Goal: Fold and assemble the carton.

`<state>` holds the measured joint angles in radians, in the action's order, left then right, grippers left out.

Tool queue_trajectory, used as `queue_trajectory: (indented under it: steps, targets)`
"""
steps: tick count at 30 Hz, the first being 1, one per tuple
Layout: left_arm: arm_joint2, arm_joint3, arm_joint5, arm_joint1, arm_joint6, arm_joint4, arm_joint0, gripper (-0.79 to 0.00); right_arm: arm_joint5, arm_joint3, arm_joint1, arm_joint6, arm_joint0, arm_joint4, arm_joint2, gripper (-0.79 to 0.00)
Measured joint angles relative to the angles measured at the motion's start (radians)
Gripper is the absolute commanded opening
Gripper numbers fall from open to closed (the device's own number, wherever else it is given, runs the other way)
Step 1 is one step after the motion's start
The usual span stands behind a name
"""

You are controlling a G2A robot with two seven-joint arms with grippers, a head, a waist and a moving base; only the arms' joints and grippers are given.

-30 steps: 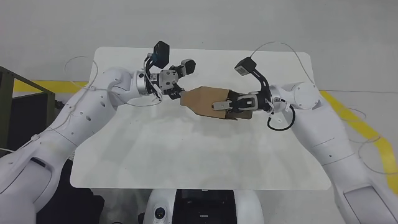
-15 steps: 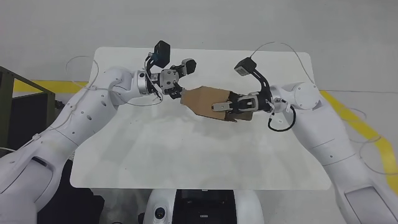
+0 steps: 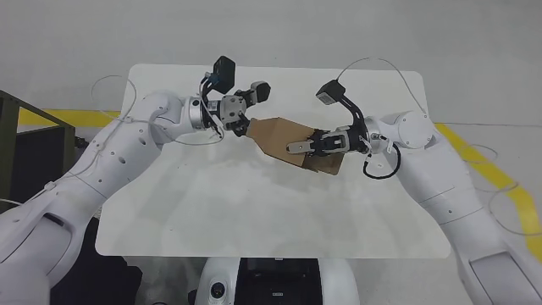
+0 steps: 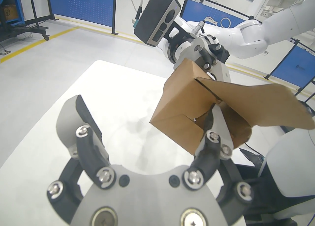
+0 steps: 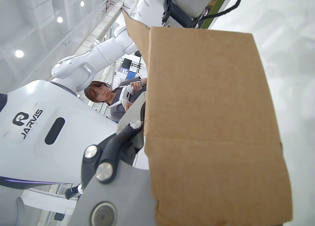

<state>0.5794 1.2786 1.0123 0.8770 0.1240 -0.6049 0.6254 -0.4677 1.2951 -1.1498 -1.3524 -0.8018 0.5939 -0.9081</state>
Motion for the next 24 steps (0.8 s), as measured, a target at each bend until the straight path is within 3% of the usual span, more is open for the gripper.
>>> queue_trajectory:
  steps: [24]
  targets:
    - [-0.015, -0.014, 0.0, 0.01, -0.001, -0.005, -0.012, 0.0, -0.01, -0.009, 0.007, 0.01, 0.002, 0.017, 0.009, -0.785]
